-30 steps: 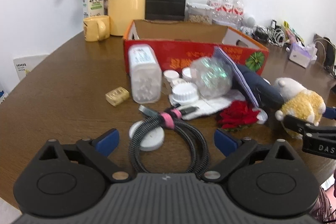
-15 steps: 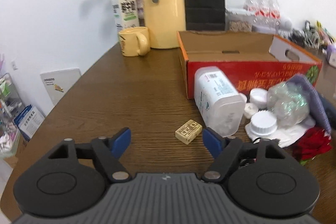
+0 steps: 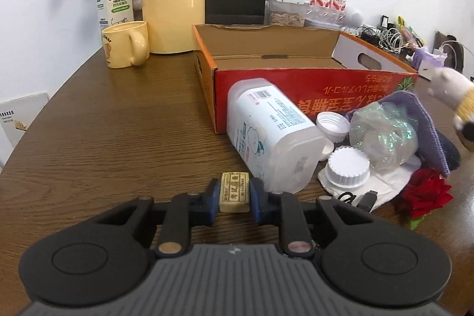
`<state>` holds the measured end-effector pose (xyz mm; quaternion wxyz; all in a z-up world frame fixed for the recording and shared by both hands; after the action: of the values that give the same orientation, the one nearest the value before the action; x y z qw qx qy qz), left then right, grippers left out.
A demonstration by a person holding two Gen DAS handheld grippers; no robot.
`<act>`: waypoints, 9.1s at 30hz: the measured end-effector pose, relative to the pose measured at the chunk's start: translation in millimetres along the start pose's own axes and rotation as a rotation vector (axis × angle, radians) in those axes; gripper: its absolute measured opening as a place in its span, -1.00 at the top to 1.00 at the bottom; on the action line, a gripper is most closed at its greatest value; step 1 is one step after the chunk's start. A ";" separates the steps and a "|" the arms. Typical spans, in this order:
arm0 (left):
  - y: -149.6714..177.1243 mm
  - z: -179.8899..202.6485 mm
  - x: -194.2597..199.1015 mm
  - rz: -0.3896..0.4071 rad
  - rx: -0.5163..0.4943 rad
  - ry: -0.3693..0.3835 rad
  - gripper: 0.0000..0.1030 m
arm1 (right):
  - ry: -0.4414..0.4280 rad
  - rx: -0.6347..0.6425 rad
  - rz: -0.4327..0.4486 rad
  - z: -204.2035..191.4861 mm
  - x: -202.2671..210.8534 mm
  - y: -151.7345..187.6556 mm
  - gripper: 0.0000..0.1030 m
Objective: Organize objects
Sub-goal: 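Lower the plush sheep into the box with the right tool while the left tool drops the beige block in, then grasp the black braided cable with the right tool while the left tool moves toward the white disc, then grasp the white round disc with the left tool, then carry the cable into the box with the right tool while the left tool drops the disc in, then grasp the white plastic container with the left tool while the right tool grasps the navy pouch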
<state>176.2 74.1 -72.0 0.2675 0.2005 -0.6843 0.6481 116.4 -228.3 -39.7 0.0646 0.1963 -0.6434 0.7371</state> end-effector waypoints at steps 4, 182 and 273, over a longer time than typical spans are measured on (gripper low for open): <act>-16.9 -10.5 11.6 0.061 0.042 -0.045 0.58 | -0.008 0.010 0.035 1.3 -9.9 -16.8 -0.75; -37.5 34.2 121.5 0.282 0.002 -0.035 0.23 | -0.365 0.142 0.098 -119.3 21.4 -46.3 0.75; -61.0 8.7 59.8 0.211 0.082 -0.186 -1.00 | -0.104 -0.019 -0.077 -1.2 -39.2 -30.8 -1.00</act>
<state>166.7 65.0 12.8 0.1247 0.1973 -0.6963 0.6787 162.7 -215.9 -26.0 0.0613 0.2581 -0.6450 0.7167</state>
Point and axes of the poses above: each gripper's, at about its wrist camera, not at the fingertips, and x roughly against the way its jaws point, z to its right, y to its underside, the point moved 7 cm from there along -x, roughly the way its jaws point, and after that the axes turned 4 degrees about -y, right-handed, at the moved point
